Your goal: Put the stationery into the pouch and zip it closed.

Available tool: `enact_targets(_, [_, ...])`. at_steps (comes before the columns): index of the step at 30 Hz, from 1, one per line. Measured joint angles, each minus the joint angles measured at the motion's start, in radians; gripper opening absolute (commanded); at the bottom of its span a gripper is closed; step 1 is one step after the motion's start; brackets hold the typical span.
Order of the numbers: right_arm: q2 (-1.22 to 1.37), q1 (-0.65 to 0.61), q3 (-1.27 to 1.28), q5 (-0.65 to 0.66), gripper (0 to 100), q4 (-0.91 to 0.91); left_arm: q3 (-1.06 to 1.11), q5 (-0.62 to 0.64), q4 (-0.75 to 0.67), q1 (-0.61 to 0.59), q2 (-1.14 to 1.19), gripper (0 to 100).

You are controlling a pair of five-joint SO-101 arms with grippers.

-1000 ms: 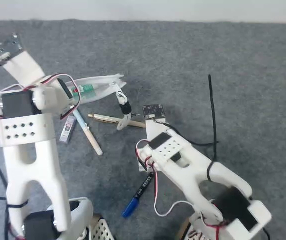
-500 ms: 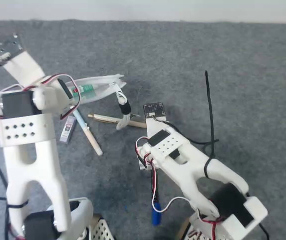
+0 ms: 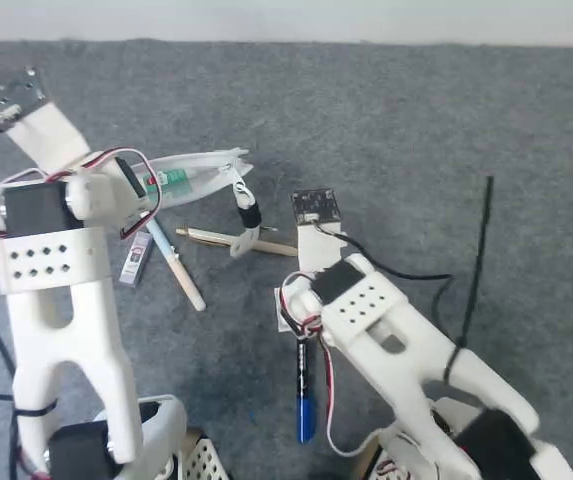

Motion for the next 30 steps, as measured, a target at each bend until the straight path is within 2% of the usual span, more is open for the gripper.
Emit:
enact_targets(5, [-0.08, 0.0, 0.0, 0.005, 0.6, 0.029, 0.0, 0.0, 0.0, 0.0, 0.0, 1])
enact_targets(12, [-0.249, 0.0, 0.002, 0.11, 0.6, 0.095, 0.0, 0.0, 0.0, 0.0, 0.0, 1])
enact_targets(18, [-0.399, 0.0, 0.003, 0.115, 0.6, 0.15, 0.0, 0.0, 0.0, 0.0, 0.0, 1])
enact_targets(30, [-0.646, -0.002, 0.064, 0.12, 0.6, 0.147, 0.0, 0.0, 0.0, 0.0, 0.0, 1])
